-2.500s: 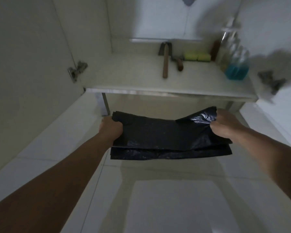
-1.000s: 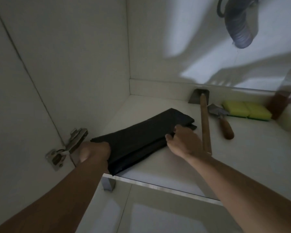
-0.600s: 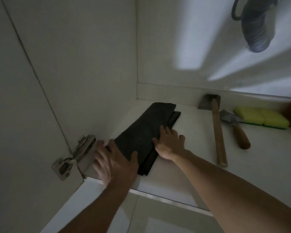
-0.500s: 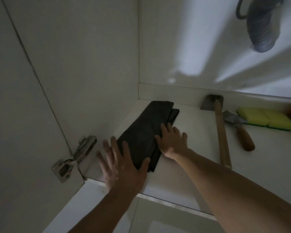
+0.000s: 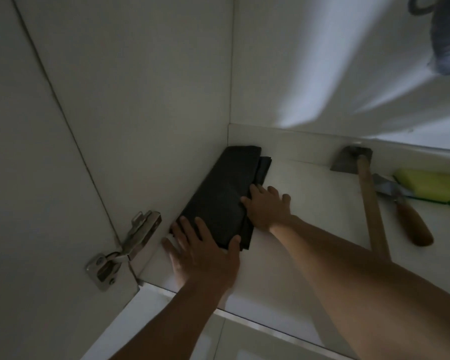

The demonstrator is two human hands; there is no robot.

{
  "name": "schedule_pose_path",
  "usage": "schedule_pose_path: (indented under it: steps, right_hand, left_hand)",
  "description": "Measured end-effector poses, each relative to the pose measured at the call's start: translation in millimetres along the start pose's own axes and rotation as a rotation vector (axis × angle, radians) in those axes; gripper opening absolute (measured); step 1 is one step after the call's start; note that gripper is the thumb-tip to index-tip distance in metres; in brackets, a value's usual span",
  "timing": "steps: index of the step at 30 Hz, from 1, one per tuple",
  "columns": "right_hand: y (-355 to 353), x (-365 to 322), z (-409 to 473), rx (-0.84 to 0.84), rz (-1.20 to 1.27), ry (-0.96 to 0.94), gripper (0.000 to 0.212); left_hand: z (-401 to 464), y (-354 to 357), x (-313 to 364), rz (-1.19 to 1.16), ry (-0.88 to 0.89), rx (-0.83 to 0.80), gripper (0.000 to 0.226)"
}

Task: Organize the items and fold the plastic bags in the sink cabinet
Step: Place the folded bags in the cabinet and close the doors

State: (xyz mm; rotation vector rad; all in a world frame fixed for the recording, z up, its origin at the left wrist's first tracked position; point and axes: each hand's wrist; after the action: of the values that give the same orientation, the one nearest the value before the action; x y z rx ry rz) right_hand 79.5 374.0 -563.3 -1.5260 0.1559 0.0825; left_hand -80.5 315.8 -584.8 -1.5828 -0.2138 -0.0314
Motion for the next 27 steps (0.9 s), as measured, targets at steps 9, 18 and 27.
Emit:
schedule_pose_path:
  steps: [9, 18, 27]
  right_hand:
    - [0.6, 0.5, 1.3, 0.104, 0.105, 0.048, 0.056]
    - [-49.6, 2.0, -59.0, -0.015, 0.267, -0.010, 0.045]
    - [-153.7, 0.5, -175.4, -0.077, 0.135, 0.015, 0.044]
  left_hand:
    - [9.8, 1.7, 3.4, -0.181, 0.039, 0.031, 0.097]
    - [-21.4, -25.7, -12.1, -0.044, 0.145, -0.076, 0.087]
    - [-99.2, -122.1, -8.1, 0.092, 0.304, -0.314, 0.088]
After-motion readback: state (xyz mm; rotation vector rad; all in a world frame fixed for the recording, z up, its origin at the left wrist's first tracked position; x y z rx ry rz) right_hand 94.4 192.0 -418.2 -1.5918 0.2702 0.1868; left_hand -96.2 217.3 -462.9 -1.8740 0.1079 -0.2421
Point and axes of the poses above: each hand's wrist, its own z-axis towards the middle knuckle, its own y-axis out of the palm, x = y × z, and after that the axes turned 10 degrees about -y, right-handed
